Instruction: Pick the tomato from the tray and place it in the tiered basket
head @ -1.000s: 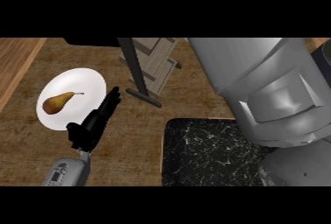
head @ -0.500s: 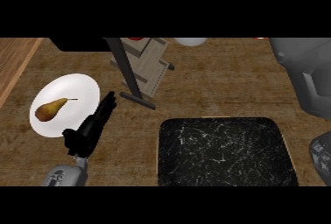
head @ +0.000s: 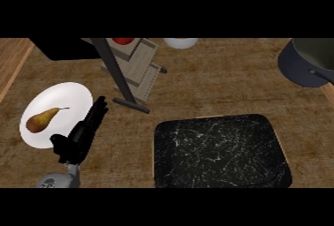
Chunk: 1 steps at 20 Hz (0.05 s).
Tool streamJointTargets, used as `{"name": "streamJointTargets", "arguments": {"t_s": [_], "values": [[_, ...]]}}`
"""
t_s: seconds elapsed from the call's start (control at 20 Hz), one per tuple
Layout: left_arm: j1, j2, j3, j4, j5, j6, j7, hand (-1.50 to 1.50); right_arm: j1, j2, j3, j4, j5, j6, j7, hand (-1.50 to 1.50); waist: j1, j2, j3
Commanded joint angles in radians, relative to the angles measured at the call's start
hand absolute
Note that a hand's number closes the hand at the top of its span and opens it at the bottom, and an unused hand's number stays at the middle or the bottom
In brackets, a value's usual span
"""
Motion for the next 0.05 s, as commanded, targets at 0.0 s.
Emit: {"name": "streamJointTargets", "arguments": {"t_s": [0.0], "values": [[0.027,-0.019,-0.015,-0.017,-0.013,0.019,0.002,0.0,0.096,-0.053,0.0,-0.171,-0.058,0.159,0.041,-1.5,-0.019,-0.007,0.0]]}}
